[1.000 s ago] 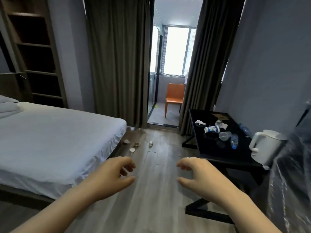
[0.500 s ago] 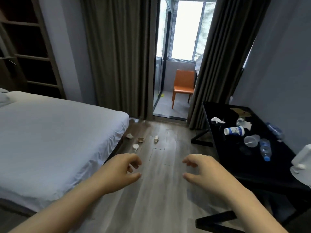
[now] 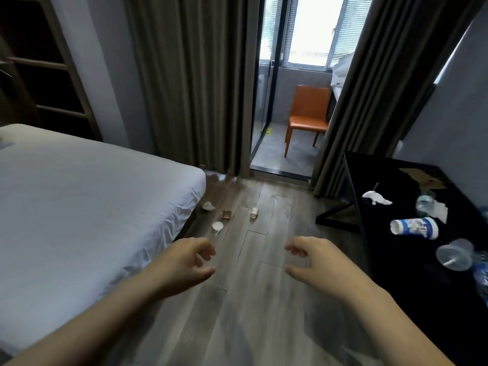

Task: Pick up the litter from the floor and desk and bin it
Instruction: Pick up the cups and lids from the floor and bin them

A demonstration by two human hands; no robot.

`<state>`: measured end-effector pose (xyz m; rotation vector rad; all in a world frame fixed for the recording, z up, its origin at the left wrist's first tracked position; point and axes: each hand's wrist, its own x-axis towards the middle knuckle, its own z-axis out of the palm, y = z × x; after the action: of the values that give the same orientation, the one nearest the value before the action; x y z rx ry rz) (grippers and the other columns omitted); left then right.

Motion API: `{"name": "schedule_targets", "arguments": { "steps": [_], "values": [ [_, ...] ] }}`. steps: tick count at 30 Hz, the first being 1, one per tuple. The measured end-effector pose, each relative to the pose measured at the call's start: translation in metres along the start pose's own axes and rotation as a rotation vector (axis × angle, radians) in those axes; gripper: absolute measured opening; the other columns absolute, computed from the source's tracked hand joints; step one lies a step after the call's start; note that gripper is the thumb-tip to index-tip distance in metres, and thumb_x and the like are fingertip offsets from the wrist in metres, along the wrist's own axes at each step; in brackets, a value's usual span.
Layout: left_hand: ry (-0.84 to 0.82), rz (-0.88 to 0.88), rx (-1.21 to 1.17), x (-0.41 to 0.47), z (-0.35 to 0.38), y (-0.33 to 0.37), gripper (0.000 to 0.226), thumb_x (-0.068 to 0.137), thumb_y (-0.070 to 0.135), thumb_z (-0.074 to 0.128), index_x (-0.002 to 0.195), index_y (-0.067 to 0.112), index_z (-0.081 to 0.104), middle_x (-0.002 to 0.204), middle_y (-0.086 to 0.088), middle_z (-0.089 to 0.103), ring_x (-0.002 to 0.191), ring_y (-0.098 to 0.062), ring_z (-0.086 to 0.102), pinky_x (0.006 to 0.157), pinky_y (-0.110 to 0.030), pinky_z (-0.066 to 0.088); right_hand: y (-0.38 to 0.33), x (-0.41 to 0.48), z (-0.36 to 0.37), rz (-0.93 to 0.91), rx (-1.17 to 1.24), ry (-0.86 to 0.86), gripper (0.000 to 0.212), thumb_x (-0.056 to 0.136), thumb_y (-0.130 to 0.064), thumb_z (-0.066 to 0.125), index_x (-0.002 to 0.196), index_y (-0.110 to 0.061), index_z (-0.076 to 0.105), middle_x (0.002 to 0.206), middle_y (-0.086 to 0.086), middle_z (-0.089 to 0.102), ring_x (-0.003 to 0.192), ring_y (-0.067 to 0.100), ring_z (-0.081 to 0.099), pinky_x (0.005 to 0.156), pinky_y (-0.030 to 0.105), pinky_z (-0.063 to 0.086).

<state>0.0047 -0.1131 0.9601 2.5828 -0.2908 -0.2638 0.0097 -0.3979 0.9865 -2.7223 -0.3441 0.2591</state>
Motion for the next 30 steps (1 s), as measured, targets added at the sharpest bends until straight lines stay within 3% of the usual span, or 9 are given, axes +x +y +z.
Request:
{"name": "schedule_targets", "arguments": {
  "steps": [16,23,30],
  "values": [
    [-0.128,-0.006,-0.068,0.294,-0.042,-0.097,0.028,0.082,0.041,0.067,0.106,0.031,0.060,0.102,0.015,0.062,0.086,0.001,0.062,0.079,-0.026,0.056,0.044,0.285,-0.011,0.132,0.056,-0.060,0.041,0.082,-0.040,0.068,0.120,-0.032,0.058,0.110,-0.014,0.059,0.101,0.003,0.055,0.087,0.021,0.047],
    [-0.122,-0.013,-0.065,0.422,-0.047,-0.105,0.020,0.081,0.038,0.068,0.097,0.035,0.058,0.098,0.015,0.062,0.084,0.000,0.062,0.079,-0.027,0.056,0.106,0.407,-0.027,0.129,0.062,-0.092,0.040,0.080,-0.042,0.068,0.118,-0.033,0.059,0.109,-0.014,0.060,0.100,0.002,0.055,0.086,0.021,0.048],
    [-0.077,-0.155,-0.099,0.547,-0.042,-0.116,0.022,0.078,0.037,0.068,0.098,0.029,0.061,0.097,0.011,0.066,0.085,-0.002,0.063,0.080,-0.030,0.055,0.167,0.547,-0.048,0.071,0.058,-0.178,0.042,0.081,-0.039,0.067,0.120,-0.029,0.058,0.107,-0.014,0.059,0.099,0.005,0.055,0.084,0.021,0.046]
  ]
}}
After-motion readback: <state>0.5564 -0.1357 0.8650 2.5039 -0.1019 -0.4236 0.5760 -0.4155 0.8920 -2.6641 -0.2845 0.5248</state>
